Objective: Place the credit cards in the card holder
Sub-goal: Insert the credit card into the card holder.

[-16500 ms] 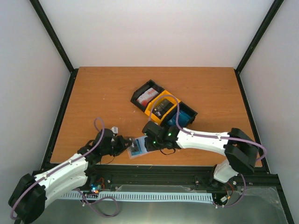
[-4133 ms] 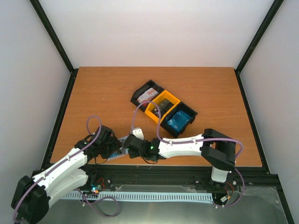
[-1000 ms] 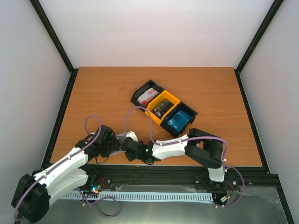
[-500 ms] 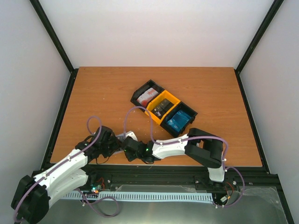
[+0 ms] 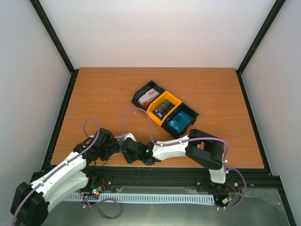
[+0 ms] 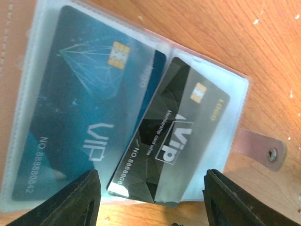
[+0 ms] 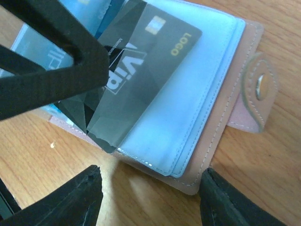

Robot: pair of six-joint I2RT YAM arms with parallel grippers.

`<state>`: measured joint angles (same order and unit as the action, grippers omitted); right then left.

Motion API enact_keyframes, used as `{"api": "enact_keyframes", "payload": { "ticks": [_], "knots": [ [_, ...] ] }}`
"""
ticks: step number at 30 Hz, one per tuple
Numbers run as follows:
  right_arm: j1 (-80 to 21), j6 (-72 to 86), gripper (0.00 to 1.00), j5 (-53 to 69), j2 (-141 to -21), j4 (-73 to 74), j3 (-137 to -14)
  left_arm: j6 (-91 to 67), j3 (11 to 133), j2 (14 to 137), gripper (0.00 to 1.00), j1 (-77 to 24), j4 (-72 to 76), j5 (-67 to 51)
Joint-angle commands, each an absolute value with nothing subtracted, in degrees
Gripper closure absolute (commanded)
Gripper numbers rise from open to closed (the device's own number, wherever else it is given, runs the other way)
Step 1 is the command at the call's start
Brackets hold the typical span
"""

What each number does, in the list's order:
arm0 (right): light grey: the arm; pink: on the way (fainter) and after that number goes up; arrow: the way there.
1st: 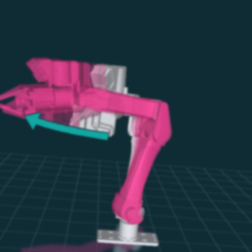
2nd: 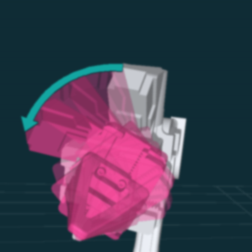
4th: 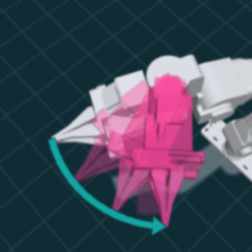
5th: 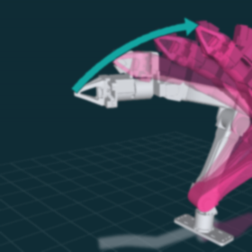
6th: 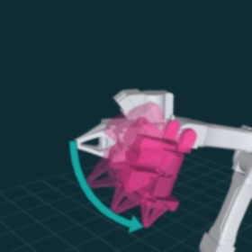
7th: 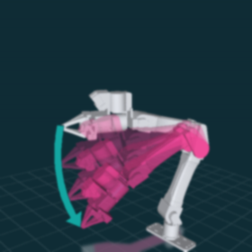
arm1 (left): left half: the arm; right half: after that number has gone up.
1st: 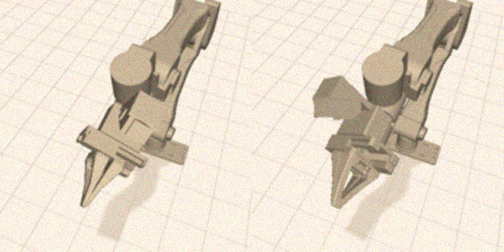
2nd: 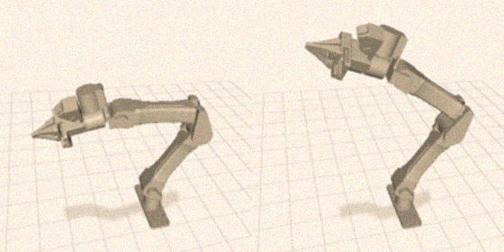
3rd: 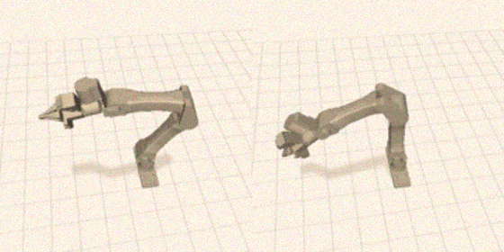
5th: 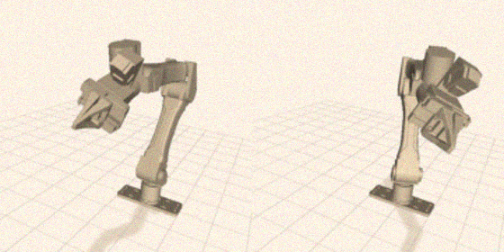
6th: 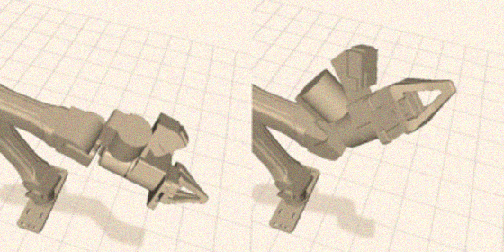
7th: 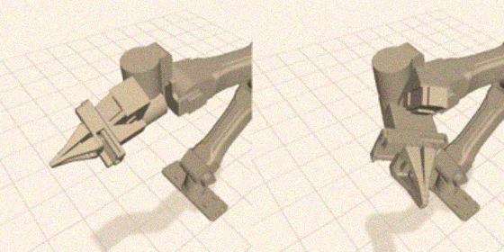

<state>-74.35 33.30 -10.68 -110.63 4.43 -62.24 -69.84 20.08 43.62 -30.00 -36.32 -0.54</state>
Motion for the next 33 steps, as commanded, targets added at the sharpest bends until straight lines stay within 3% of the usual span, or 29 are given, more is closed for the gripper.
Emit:
{"api": "enact_keyframes", "payload": {
  "ticks": [1, 11, 26, 33],
  "knots": [
    [-74.7, 29.58, 0.41, -9.0, -114.19, 8.4, -62.08, -72.23, 20.74, 43.96, 0.39, -29.97, -38.09, 2.53],
    [-75.54, 30.68, 0.39, -13.54, -118.61, 9.65, -64.6, -73.52, 18.84, 44.1, 0.5, -29.93, -34.62, 2.42],
    [-75.51, 41.36, 0.57, -15.67, -119.99, 7.38, -63.8, -74.89, 15.18, 42.51, 0.52, -29.97, -29.83, -0.97],
    [-75.46, 39.2, 0.43, -13.29, -113.74, 4.0, -60.23, -76.73, 17.83, 42.27, 0.46, -29.97, -36.13, 4.02]
  ]
}}
